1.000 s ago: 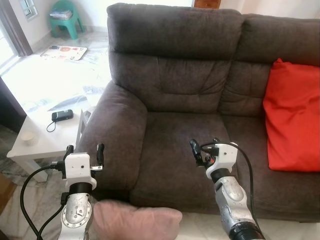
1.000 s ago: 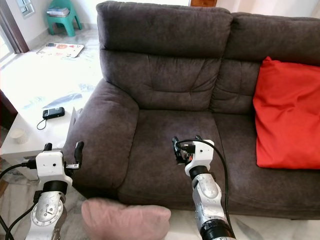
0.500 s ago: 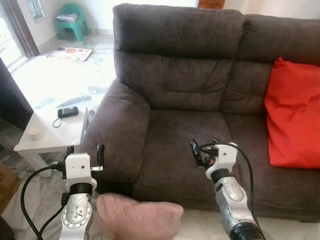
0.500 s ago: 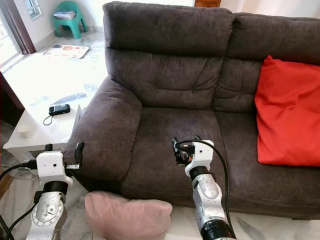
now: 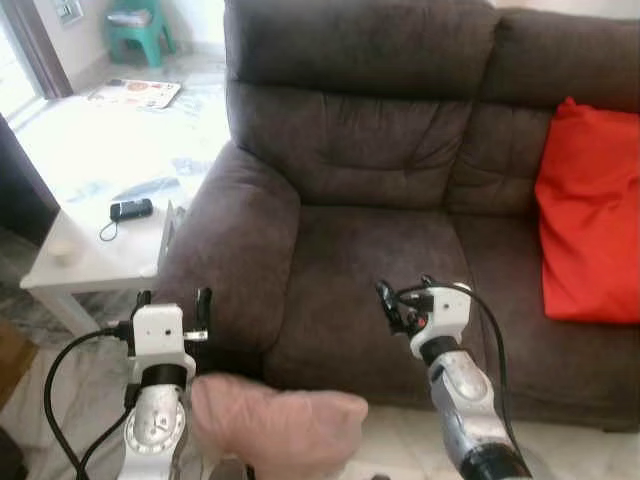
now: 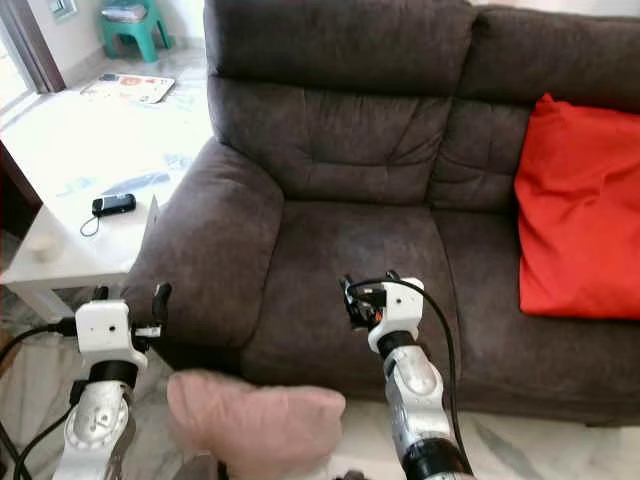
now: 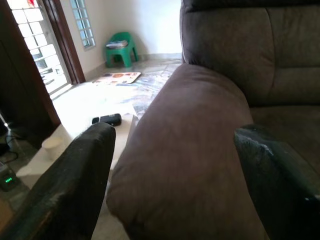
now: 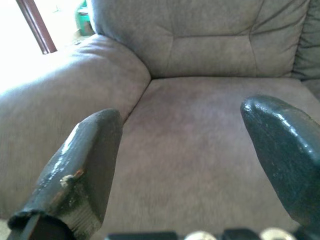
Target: Move the pillow to the sofa from floor
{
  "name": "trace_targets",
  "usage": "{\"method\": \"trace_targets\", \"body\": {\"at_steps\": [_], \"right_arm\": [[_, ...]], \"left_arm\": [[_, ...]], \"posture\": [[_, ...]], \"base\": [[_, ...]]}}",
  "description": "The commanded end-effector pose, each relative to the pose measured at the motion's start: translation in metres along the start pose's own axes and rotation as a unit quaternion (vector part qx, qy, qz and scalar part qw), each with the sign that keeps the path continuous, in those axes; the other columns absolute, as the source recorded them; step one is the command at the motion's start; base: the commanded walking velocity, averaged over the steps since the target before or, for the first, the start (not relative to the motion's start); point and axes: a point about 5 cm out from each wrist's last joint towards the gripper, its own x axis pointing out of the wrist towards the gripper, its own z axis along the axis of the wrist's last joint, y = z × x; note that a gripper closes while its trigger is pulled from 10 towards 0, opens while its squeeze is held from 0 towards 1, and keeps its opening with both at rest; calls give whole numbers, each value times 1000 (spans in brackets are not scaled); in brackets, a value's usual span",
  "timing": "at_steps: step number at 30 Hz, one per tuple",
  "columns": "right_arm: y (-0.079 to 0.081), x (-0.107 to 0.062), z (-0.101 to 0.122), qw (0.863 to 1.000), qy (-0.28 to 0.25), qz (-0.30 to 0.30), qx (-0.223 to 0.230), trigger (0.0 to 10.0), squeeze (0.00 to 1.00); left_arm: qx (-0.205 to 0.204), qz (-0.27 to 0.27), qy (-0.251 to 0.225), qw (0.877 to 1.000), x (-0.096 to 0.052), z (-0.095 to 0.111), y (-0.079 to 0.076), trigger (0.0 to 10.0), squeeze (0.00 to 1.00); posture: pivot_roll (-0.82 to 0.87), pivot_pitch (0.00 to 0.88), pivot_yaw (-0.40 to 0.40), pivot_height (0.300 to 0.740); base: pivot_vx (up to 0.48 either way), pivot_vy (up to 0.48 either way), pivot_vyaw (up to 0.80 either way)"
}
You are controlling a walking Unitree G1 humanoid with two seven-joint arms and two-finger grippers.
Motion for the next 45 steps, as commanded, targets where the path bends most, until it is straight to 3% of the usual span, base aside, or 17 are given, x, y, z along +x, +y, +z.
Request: {"method": "trace_targets", "body": {"at_steps": [1, 25, 32, 45], "right_arm": [[-1, -1, 1, 1000, -3, 1, -3, 10000, 0], [0, -3, 0, 1000, 4, 15, -9, 10000, 0], [1, -3, -1, 1000, 3, 20, -8, 10000, 0], [3, -4, -2, 1000, 5, 27, -11, 10000, 0]], "left_arm": [[-2, -4, 7, 1000, -2, -2, -1, 10000, 0], [-5, -9, 15, 1000, -1, -5, -3, 10000, 0], [-7, -13, 17, 1000, -1, -5, -4, 10000, 0], [-9, -19, 22, 1000, -1, -7, -6, 10000, 0]], "posture": [[89, 70, -53, 609], [84, 69, -56, 609], [82, 62, -53, 564], [82, 66, -55, 564]], "base": [[0, 0, 0], [0, 0, 0], [0, 0, 0], [0, 0, 0]]}}
